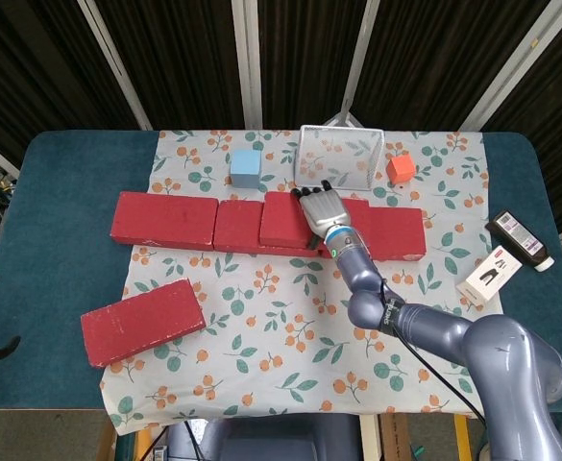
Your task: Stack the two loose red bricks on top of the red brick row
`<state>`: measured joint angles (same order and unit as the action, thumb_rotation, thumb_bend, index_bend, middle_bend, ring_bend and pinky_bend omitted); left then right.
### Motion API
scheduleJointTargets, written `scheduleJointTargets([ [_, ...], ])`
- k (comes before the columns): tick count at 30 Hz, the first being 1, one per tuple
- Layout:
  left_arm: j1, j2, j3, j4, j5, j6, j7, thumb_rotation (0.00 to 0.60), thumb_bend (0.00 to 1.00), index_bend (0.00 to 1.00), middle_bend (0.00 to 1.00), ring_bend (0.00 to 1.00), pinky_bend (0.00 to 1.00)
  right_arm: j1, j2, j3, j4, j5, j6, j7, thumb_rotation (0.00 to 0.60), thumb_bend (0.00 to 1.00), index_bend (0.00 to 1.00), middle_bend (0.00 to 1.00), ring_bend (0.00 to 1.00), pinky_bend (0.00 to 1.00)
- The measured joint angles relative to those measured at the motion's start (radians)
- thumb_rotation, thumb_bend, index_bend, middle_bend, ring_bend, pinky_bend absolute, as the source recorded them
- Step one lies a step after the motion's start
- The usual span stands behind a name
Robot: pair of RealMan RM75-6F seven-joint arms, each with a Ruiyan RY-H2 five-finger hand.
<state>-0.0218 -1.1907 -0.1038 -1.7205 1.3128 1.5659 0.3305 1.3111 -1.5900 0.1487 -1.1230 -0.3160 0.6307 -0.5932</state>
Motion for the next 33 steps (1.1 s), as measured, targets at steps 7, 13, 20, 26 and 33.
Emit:
scheduleJointTargets([
  [7,0.000,-0.002,-0.001,-0.001,-0.002,0.003,0.004,0.600,0.00,0.15,0.01,0.05,0.08,0.004,-0.002,-0.008,0.007,0.008,-0.003,-0.001,0.600,0.05,0.48,0.44,0.37,0.00],
  [13,-0.001,-0.003,0.000,-0.001,-0.002,0.001,0.007,0.600,0.00,0.15,0.01,0.05,0.08,0.004,-0.004,-0.011,0.011,0.009,-0.007,0.003,0.600,0.05,0.43,0.37,0.29,0.00],
  [20,-0.001,-0.003,-0.001,-0.001,-0.004,0.001,0.008,0.600,0.00,0.15,0.01,0.05,0.08,0.016,0.004,-0.026,0.004,0.042,-0.014,-0.014,0.600,0.05,0.23,0.20,0.10,0.00],
  [26,-0.003,-0.005,-0.001,0.000,-0.005,-0.001,0.011,0.600,0.00,0.16,0.01,0.05,0.08,0.026,0.008,-0.034,-0.008,0.069,0.007,-0.028,0.600,0.05,0.17,0.15,0.05,0.00],
  [33,-0.002,-0.005,-0.001,0.000,-0.008,0.000,0.012,0.600,0.00,0.16,0.01,0.05,0.08,0.029,0.005,-0.036,-0.011,0.084,0.023,-0.035,0.600,0.05,0.15,0.13,0.02,0.00],
])
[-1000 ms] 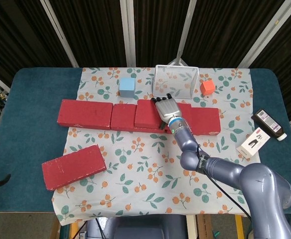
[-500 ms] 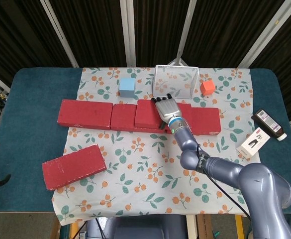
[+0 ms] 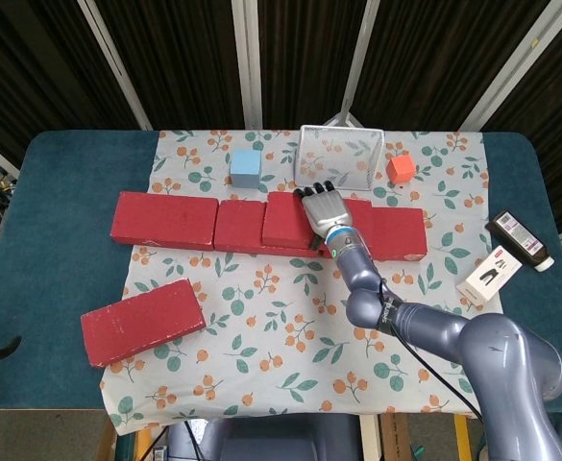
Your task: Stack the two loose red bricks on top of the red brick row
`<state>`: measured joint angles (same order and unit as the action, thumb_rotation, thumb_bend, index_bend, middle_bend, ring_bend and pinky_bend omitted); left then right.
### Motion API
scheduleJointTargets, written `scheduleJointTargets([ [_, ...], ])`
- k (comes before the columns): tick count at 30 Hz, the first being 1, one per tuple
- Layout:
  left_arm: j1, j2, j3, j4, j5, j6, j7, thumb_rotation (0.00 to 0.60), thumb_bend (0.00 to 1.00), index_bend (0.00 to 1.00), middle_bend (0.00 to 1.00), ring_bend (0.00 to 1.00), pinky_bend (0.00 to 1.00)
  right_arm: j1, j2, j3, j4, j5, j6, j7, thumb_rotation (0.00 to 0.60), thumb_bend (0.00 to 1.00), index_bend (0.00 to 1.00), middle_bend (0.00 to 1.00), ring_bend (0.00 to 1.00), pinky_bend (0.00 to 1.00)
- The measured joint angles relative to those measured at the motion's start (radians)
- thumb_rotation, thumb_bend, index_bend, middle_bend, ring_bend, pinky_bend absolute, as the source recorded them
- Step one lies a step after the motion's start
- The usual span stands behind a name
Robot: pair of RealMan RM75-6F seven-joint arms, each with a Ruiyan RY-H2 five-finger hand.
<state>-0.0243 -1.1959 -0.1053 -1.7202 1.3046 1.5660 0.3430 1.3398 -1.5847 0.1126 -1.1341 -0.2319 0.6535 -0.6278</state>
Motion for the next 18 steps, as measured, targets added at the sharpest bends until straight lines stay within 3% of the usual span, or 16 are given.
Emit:
scheduleJointTargets([
  [6,0.000,-0.001,0.000,-0.001,-0.002,0.001,0.004,0.600,0.00,0.15,0.01,0.05,0.08,-0.002,-0.001,0.004,-0.001,0.004,0.008,-0.002,0.600,0.05,0.12,0.11,0.01,0.00],
  [13,0.000,-0.002,-0.001,-0.002,-0.004,0.002,0.007,0.600,0.00,0.15,0.01,0.05,0.08,0.001,0.009,0.003,-0.011,0.014,0.002,-0.011,0.600,0.05,0.01,0.08,0.00,0.00],
  [18,0.000,-0.002,-0.001,-0.002,-0.005,0.002,0.007,0.600,0.00,0.16,0.01,0.05,0.08,0.005,0.018,-0.001,-0.021,0.024,-0.009,-0.017,0.600,0.05,0.00,0.07,0.00,0.00],
])
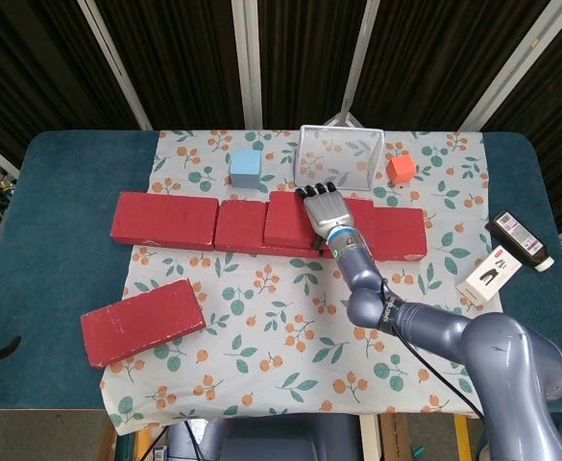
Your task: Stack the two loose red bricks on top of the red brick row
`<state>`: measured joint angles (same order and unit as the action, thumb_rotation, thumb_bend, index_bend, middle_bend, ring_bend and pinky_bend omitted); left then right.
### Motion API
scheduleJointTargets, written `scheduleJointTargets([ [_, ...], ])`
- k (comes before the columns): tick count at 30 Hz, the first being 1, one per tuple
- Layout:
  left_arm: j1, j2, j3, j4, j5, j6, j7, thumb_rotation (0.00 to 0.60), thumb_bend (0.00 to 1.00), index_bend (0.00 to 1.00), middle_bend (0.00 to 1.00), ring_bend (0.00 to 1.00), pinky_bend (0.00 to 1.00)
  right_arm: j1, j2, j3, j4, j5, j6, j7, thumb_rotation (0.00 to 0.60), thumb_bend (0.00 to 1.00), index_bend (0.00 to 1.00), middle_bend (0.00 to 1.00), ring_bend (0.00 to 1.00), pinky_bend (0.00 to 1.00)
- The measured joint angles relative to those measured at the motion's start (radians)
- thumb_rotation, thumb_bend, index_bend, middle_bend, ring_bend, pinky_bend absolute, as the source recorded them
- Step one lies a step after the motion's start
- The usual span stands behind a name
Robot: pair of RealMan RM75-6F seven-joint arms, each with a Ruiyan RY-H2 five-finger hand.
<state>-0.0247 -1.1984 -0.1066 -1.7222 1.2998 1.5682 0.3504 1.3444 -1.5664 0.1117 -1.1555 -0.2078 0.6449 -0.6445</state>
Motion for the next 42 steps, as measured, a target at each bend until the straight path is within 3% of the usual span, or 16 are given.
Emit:
scheduleJointTargets([
  [17,0.000,-0.003,0.000,-0.002,0.001,0.004,0.003,0.600,0.00,0.15,0.01,0.05,0.07,0.004,0.052,0.017,-0.084,-0.012,0.031,0.013,0.600,0.05,0.00,0.03,0.00,0.00],
  [23,0.002,0.002,0.002,-0.005,0.007,0.005,-0.007,0.600,0.00,0.15,0.01,0.05,0.07,-0.001,0.126,0.033,-0.188,-0.023,0.061,0.026,0.600,0.06,0.00,0.02,0.00,0.00],
  [29,0.003,0.011,0.005,-0.004,0.017,0.001,-0.035,0.600,0.00,0.14,0.00,0.05,0.07,-0.034,0.264,0.037,-0.390,-0.043,0.117,0.045,0.600,0.06,0.00,0.02,0.00,0.00],
  [32,0.007,0.018,0.007,-0.006,0.026,0.004,-0.063,0.600,0.00,0.11,0.00,0.05,0.07,-0.101,0.335,0.046,-0.524,-0.129,0.187,0.109,0.600,0.05,0.00,0.02,0.00,0.00],
  [35,0.013,0.024,0.007,-0.010,0.038,0.015,-0.090,0.600,0.00,0.11,0.00,0.03,0.07,-0.208,0.397,0.044,-0.616,-0.287,0.272,0.212,0.600,0.05,0.00,0.02,0.00,0.00],
  [42,0.027,0.039,0.030,-0.044,0.096,0.032,-0.129,0.600,0.00,0.10,0.00,0.00,0.07,-0.604,0.548,-0.044,-0.727,-0.772,0.505,0.577,0.600,0.06,0.00,0.02,0.00,0.00],
])
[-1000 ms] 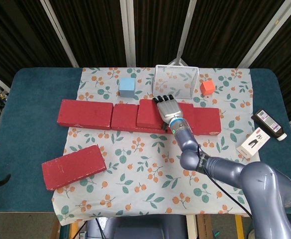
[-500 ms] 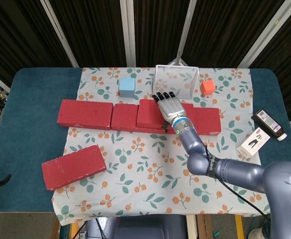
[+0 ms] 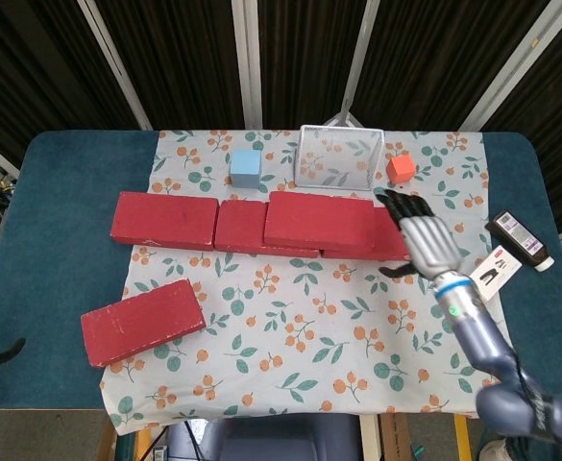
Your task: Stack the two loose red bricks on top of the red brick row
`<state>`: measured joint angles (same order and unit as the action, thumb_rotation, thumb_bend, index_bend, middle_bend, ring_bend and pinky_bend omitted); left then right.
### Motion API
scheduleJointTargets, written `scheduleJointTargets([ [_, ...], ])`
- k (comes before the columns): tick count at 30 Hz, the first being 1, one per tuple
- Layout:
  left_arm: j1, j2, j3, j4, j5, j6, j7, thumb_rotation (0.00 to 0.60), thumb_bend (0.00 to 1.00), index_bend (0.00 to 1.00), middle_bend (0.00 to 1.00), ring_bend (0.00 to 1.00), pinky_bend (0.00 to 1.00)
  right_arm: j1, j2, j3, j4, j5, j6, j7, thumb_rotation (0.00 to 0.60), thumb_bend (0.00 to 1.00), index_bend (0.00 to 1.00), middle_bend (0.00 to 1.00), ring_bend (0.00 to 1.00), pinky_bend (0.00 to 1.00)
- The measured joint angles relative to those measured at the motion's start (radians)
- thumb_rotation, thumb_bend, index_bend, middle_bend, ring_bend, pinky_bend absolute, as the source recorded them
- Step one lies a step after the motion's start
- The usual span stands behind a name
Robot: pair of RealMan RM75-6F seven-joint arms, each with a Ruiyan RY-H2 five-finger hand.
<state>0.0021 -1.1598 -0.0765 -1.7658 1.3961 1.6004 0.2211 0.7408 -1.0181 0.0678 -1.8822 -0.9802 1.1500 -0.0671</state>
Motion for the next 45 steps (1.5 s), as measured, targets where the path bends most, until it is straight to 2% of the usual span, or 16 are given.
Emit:
scheduleJointTargets([
  [3,0.003,0.007,0.013,-0.023,0.023,-0.002,-0.020,0.600,0.00,0.06,0.00,0.00,0.04,-0.163,0.026,-0.050,0.004,-0.137,0.130,0.111,0.600,0.05,0.00,0.02,0.00,0.00],
  [6,0.009,0.010,0.022,-0.043,0.044,0.004,-0.042,0.600,0.00,0.00,0.00,0.00,0.00,-0.293,0.020,-0.091,0.034,-0.214,0.269,0.157,0.600,0.06,0.00,0.02,0.00,0.00],
  [12,0.020,-0.004,0.051,-0.066,0.107,0.018,-0.083,0.600,0.00,0.00,0.00,0.00,0.00,-0.491,-0.047,-0.153,0.132,-0.335,0.482,0.205,0.600,0.05,0.00,0.02,0.00,0.00],
  [16,0.020,-0.005,0.059,-0.102,0.103,0.006,-0.051,0.600,0.00,0.00,0.00,0.00,0.00,-0.576,-0.091,-0.180,0.184,-0.403,0.545,0.215,0.600,0.05,0.00,0.02,0.00,0.00],
  [20,-0.001,0.024,0.056,-0.195,0.039,-0.053,0.056,0.600,0.00,0.00,0.00,0.00,0.00,-0.608,-0.106,-0.191,0.227,-0.438,0.547,0.243,0.600,0.05,0.00,0.02,0.00,0.00],
  [26,-0.089,0.100,0.006,-0.378,-0.182,-0.191,0.174,0.600,0.00,0.00,0.00,0.00,0.00,-0.631,-0.108,-0.175,0.268,-0.456,0.516,0.304,0.600,0.05,0.00,0.02,0.00,0.00],
  [31,-0.223,0.147,-0.078,-0.479,-0.473,-0.295,0.246,0.600,0.00,0.00,0.00,0.00,0.00,-0.643,-0.103,-0.154,0.286,-0.460,0.488,0.320,0.600,0.06,0.00,0.02,0.00,0.00],
  [39,-0.474,0.119,-0.155,-0.563,-0.850,-0.302,0.492,0.600,0.00,0.00,0.00,0.00,0.00,-0.658,-0.104,-0.123,0.289,-0.465,0.461,0.321,0.600,0.06,0.00,0.02,0.00,0.00],
  [45,-0.619,0.025,-0.161,-0.585,-1.006,-0.262,0.613,0.600,0.00,0.00,0.00,0.00,0.00,-0.669,-0.113,-0.103,0.278,-0.465,0.448,0.302,0.600,0.05,0.00,0.02,0.00,0.00],
])
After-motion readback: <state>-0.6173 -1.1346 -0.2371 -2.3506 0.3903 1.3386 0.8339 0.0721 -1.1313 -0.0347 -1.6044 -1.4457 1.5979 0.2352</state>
